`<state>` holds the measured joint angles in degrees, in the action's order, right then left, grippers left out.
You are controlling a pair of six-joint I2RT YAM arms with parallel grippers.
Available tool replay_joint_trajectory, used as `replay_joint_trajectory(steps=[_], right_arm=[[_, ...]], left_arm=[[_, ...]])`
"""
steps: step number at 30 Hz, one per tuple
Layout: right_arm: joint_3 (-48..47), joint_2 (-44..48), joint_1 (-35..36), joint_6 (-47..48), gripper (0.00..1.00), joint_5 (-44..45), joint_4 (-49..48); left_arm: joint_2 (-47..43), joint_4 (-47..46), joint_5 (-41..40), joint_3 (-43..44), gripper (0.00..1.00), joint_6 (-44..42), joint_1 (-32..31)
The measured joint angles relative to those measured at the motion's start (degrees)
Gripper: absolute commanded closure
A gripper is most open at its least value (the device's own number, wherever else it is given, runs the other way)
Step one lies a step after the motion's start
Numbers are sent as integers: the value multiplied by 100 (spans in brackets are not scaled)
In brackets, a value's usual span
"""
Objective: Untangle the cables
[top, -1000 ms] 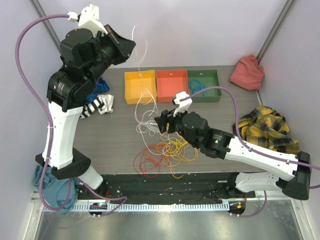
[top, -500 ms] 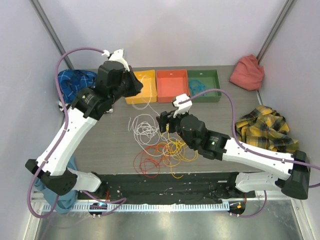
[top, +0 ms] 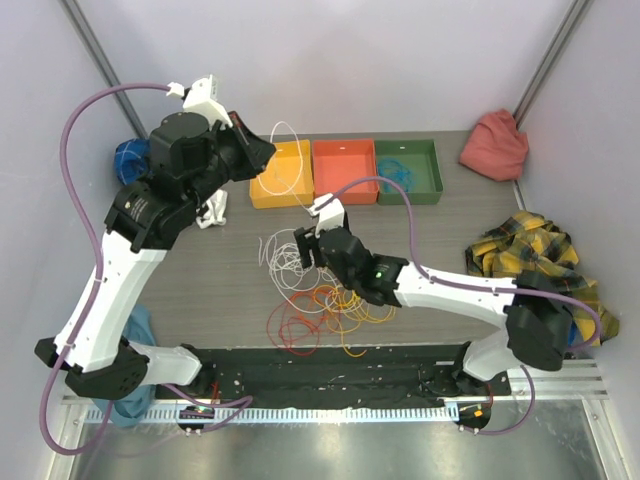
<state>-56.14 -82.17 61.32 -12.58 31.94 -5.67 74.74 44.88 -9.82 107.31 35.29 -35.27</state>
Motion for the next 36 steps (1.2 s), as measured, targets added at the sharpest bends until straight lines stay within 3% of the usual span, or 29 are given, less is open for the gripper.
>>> replay_joint_trajectory(steps=[3, 6, 7, 8, 15, 22, 26, 29, 36], right_arm=[[-146, -310, -249, -66, 31, -212, -20], [-293, -566, -527, -210, 67, -518, -37], [-330, -627, -590, -267, 92, -597, -39], [-343, -664, -638, -321, 99, -654, -52], [-343, -369, -640, -487, 99, -835, -63], [-977, 494, -629, -348, 99, -804, 446], [-2022, 498, -658, -4, 99, -562, 763], [-2955, 278, -796, 238, 99, -444, 949], [-6332, -1506, -1134, 800, 99, -389, 1609]], left_arm=[[-4, 17, 2, 50, 100, -2, 0], [-55, 31, 0, 57, 100, -2, 0], [-68, 37, 0, 57, 100, -4, 0], [-83, 42, -2, 57, 100, -4, 0], [-210, 28, -111, -160, 100, -85, 0], [-39, -328, -120, -1657, 99, -35, 2], [247, -345, -437, -2411, 99, 76, -2], [275, -356, -859, -2503, 99, 74, 0], [321, -522, -1502, -1488, 97, 0, 15]])
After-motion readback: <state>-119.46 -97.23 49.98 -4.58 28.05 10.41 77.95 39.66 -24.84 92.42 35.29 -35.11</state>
